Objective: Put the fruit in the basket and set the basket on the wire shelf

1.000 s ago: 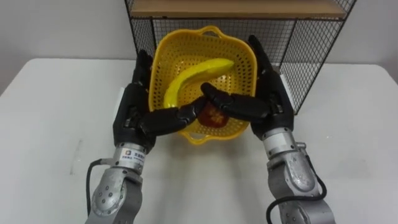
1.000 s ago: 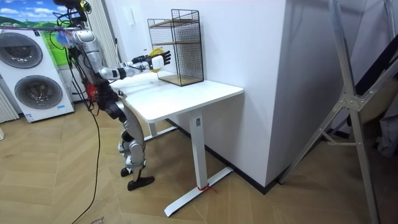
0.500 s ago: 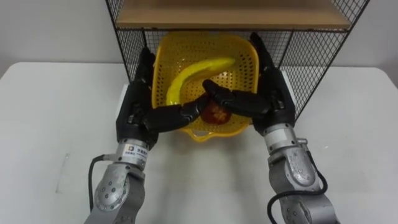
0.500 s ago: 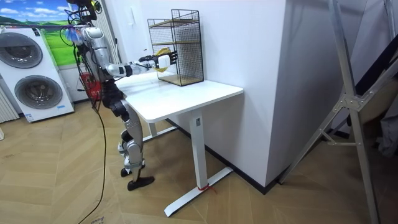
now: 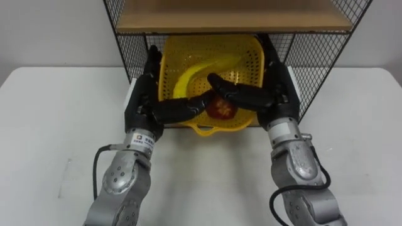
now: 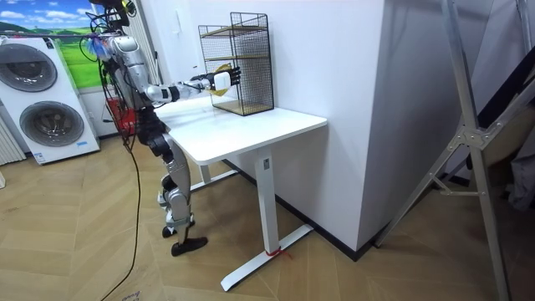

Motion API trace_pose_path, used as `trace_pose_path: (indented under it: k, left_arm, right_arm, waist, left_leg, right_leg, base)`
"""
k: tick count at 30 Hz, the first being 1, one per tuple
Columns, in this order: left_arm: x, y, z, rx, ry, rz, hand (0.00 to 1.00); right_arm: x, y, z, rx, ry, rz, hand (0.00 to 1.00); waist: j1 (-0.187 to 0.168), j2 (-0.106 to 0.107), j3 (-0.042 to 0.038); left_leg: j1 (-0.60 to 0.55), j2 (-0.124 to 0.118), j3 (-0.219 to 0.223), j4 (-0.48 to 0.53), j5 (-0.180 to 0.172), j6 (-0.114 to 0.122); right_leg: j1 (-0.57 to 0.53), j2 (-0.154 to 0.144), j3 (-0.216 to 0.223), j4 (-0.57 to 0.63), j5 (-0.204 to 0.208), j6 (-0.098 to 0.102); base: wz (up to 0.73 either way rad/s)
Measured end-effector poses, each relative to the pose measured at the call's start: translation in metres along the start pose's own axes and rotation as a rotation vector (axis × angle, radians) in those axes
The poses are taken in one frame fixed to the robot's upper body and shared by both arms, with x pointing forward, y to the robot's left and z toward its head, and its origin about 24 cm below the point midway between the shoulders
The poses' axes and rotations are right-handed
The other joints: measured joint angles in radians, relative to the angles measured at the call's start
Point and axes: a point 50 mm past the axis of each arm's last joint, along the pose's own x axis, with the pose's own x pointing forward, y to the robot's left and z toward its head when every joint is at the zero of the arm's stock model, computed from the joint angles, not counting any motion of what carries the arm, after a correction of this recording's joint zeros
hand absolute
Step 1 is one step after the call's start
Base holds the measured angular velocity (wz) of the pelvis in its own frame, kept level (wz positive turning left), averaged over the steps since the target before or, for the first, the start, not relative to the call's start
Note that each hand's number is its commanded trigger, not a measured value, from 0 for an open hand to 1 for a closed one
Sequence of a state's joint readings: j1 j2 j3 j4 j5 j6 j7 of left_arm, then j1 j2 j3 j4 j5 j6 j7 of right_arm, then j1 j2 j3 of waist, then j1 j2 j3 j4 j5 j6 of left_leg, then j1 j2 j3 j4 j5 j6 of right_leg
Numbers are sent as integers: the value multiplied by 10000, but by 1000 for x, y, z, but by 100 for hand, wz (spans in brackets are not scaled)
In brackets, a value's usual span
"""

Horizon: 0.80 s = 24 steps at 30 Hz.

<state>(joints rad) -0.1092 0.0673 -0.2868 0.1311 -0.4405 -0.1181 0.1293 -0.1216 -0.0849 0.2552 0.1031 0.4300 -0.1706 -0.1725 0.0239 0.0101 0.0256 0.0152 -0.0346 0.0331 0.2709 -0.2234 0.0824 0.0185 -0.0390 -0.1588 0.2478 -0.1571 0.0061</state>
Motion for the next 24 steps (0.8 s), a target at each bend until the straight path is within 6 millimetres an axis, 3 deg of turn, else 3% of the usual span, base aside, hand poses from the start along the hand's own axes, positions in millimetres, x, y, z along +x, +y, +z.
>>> trace_pose_path:
  k: [20,24]
  left_arm:
    - [40,3,-15,483,2253,1134,0]
    - [53,6,-9,580,2571,1414,0]
  right_arm:
    - [45,-5,-17,-413,2205,-1296,0]
    - [51,0,-18,-107,2545,-1398,0]
  waist:
    - [88,58,-35]
    - [71,77,-46]
  left_leg:
    - [604,59,239,-361,153,-76]
    - [495,64,295,-334,187,-82]
  right_leg:
    - [343,70,244,-100,95,-50]
    - [204,77,269,-92,101,-60]
  base:
    - [-3]
    - [-3]
